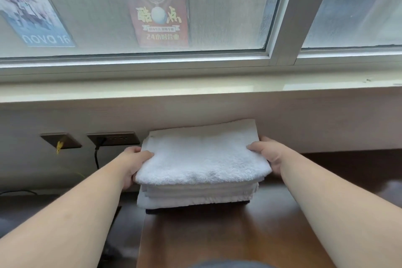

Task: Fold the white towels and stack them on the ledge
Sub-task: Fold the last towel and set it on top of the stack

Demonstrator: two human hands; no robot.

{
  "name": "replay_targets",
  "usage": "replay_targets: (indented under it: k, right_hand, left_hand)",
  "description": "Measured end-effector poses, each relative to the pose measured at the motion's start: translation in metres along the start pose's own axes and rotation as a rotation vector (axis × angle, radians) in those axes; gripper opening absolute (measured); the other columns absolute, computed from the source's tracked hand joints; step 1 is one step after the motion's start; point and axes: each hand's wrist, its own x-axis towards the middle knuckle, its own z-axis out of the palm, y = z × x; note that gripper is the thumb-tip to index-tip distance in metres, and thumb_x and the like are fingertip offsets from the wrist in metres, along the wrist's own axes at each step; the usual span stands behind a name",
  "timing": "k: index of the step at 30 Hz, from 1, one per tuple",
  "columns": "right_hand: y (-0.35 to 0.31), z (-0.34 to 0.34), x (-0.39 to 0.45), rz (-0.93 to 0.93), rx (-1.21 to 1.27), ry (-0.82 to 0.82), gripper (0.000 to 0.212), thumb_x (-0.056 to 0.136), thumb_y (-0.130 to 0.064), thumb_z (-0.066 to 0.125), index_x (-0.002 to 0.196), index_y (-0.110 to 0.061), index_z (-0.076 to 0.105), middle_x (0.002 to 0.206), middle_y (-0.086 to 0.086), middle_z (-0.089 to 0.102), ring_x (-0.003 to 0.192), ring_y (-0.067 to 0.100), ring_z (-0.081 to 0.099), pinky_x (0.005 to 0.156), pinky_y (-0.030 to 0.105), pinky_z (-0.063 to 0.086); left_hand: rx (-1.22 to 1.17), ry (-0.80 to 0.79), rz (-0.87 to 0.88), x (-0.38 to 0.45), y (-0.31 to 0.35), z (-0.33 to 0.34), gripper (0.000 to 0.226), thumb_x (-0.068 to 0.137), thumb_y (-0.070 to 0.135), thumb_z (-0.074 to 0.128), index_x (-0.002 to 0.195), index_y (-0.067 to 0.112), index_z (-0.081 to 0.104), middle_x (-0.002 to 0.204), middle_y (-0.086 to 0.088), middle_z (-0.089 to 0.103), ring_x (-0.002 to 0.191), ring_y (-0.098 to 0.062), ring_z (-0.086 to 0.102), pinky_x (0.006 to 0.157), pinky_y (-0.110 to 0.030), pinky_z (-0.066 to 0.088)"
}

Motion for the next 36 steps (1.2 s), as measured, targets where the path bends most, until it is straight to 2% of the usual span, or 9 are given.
replay_targets:
  k: [5, 9, 12, 15, 19, 21, 25, 31, 36]
  right_hand:
    - [-0.008, 0.006, 0.000, -0.047, 0.008, -0.007, 0.038, 0.094, -0.015, 0.066, 0.129, -0.008, 0.053, 0.114, 0.018, 0.070, 0.098, 0.037, 0.071, 0.084, 0.056, 0.057]
    - [-0.010, 0.015, 0.003, -0.144, -0.115, 0.033, 0.039, 0.093, -0.012, 0.067, 0.130, -0.006, 0.055, 0.111, 0.015, 0.070, 0.098, 0.033, 0.070, 0.090, 0.050, 0.055]
    - [-0.012, 0.014, 0.004, -0.164, -0.105, -0.001, 0.038, 0.093, -0.004, 0.063, 0.130, -0.011, 0.055, 0.108, 0.014, 0.070, 0.094, 0.031, 0.070, 0.077, 0.042, 0.057]
    - [-0.011, 0.011, 0.007, -0.154, 0.005, -0.033, 0.038, 0.092, 0.004, 0.058, 0.125, -0.014, 0.056, 0.111, 0.019, 0.069, 0.099, 0.038, 0.068, 0.084, 0.053, 0.055]
    - [-0.008, 0.013, 0.012, -0.103, 0.013, -0.003, 0.027, 0.094, -0.001, 0.058, 0.119, -0.012, 0.060, 0.105, 0.018, 0.072, 0.093, 0.037, 0.070, 0.084, 0.054, 0.056]
    - [-0.009, 0.016, 0.015, -0.106, -0.021, 0.054, 0.025, 0.096, -0.011, 0.062, 0.120, -0.012, 0.059, 0.106, 0.014, 0.072, 0.094, 0.032, 0.071, 0.090, 0.052, 0.054]
    - [-0.015, 0.016, 0.020, -0.172, -0.073, 0.112, 0.023, 0.094, -0.019, 0.067, 0.116, -0.017, 0.063, 0.105, 0.009, 0.074, 0.094, 0.030, 0.072, 0.093, 0.053, 0.054]
    - [-0.002, 0.017, 0.021, -0.154, -0.373, 0.217, 0.044, 0.089, -0.030, 0.069, 0.128, -0.013, 0.058, 0.113, 0.005, 0.070, 0.099, 0.027, 0.068, 0.094, 0.042, 0.054]
    - [-0.004, 0.017, 0.006, -0.261, -0.532, 0.456, 0.059, 0.084, -0.042, 0.070, 0.133, -0.014, 0.051, 0.119, 0.001, 0.061, 0.094, 0.022, 0.062, 0.078, 0.031, 0.049]
  left_hand:
    - [-0.073, -0.018, -0.012, 0.006, 0.013, 0.005, 0.067, 0.084, 0.047, 0.071, 0.136, 0.012, 0.044, 0.104, -0.014, 0.067, 0.088, -0.032, 0.069, 0.072, -0.048, 0.058]
    - [0.096, 0.044, 0.099, 0.006, 0.016, 0.012, 0.061, 0.085, 0.042, 0.072, 0.130, 0.010, 0.045, 0.095, -0.011, 0.062, 0.077, -0.027, 0.066, 0.056, -0.031, 0.054]
    - [0.023, -0.031, 0.100, 0.008, 0.012, 0.007, 0.052, 0.090, 0.018, 0.068, 0.133, 0.009, 0.039, 0.104, -0.019, 0.061, 0.081, -0.031, 0.067, 0.055, -0.034, 0.055]
    - [-0.151, -0.076, 0.086, 0.011, 0.013, 0.000, 0.055, 0.089, 0.004, 0.063, 0.136, 0.009, 0.035, 0.114, -0.025, 0.060, 0.092, -0.040, 0.067, 0.067, -0.050, 0.057]
    - [-0.188, -0.075, 0.039, 0.014, 0.015, 0.001, 0.073, 0.087, 0.017, 0.071, 0.146, 0.013, 0.029, 0.119, -0.022, 0.062, 0.098, -0.039, 0.067, 0.080, -0.057, 0.055]
    - [-0.068, -0.009, 0.084, 0.016, 0.017, 0.007, 0.076, 0.083, 0.027, 0.077, 0.144, 0.010, 0.034, 0.118, -0.018, 0.063, 0.095, -0.034, 0.067, 0.082, -0.051, 0.056]
    - [0.107, 0.116, 0.310, 0.025, 0.028, 0.009, 0.059, 0.086, 0.038, 0.071, 0.134, 0.014, 0.048, 0.099, 0.004, 0.063, 0.073, -0.007, 0.061, 0.050, -0.019, 0.049]
    - [0.262, 0.211, 0.143, 0.038, 0.015, 0.015, 0.072, 0.087, 0.038, 0.068, 0.145, 0.015, 0.031, 0.134, -0.017, 0.052, 0.112, -0.037, 0.055, 0.096, -0.042, 0.046]
    - [0.446, 0.369, 0.244, 0.021, -0.009, 0.010, 0.052, 0.081, 0.066, 0.053, 0.105, 0.020, 0.050, 0.091, 0.000, 0.062, 0.071, -0.014, 0.055, 0.058, -0.029, 0.039]
